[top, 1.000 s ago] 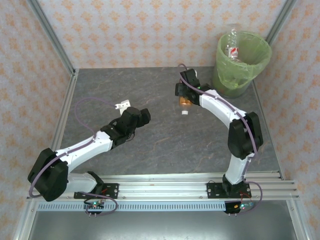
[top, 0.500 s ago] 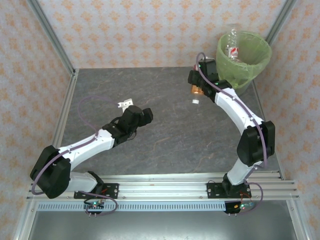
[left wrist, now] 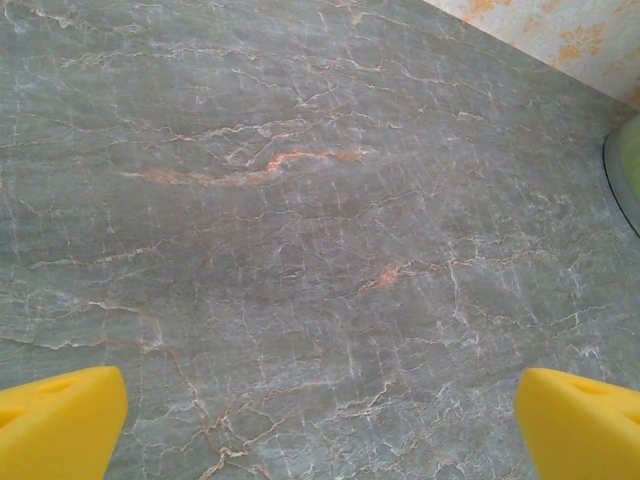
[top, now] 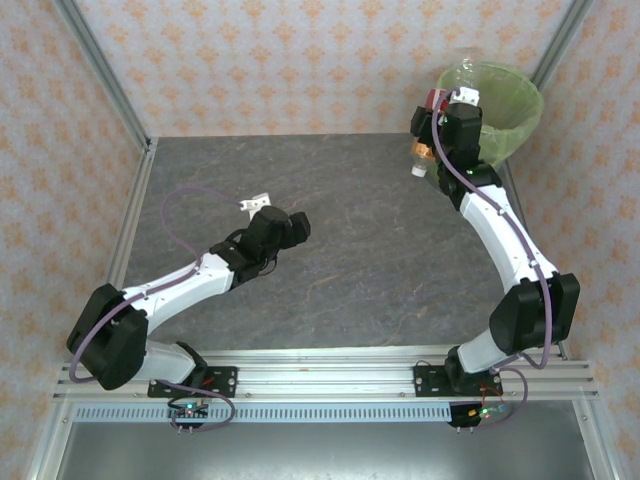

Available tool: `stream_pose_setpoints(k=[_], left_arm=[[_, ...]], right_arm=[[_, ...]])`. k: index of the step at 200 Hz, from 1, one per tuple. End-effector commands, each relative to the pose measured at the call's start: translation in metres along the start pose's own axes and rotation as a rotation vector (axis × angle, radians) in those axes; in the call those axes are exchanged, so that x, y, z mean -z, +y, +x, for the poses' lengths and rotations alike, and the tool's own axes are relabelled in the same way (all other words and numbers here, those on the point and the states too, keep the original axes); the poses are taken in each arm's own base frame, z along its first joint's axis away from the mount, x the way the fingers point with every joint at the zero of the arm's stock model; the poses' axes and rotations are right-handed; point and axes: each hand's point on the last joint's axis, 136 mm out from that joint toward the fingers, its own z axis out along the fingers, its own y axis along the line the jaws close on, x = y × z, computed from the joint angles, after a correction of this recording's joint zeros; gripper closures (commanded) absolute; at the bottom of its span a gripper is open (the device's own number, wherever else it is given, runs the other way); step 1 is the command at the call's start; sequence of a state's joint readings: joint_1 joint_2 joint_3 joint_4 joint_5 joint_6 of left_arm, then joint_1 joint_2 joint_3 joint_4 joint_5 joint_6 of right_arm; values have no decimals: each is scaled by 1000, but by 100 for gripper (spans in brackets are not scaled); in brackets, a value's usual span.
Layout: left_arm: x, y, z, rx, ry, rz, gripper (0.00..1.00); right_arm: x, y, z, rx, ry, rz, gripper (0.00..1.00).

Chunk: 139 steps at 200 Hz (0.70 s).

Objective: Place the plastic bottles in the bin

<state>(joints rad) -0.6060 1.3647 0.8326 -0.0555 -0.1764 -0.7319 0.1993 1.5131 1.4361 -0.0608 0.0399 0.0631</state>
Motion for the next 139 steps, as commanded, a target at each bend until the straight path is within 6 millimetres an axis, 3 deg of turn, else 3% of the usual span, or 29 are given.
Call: stream_pose_setpoints(k=[1, 42, 80, 139], left_arm=[[0, -7, -10, 5, -11, 18, 0], [1, -7, -8, 21, -6, 23, 0], [1, -8, -8, 25, -5, 29, 0], [5, -5, -8, 21, -7, 21, 0]], right_arm=[[12, -5, -45, 41, -180, 24, 44], [20, -14, -89, 27, -313, 35, 44], [18, -21, -107, 37, -377, 68, 44], [13, -52, -137, -14, -540, 161, 44]])
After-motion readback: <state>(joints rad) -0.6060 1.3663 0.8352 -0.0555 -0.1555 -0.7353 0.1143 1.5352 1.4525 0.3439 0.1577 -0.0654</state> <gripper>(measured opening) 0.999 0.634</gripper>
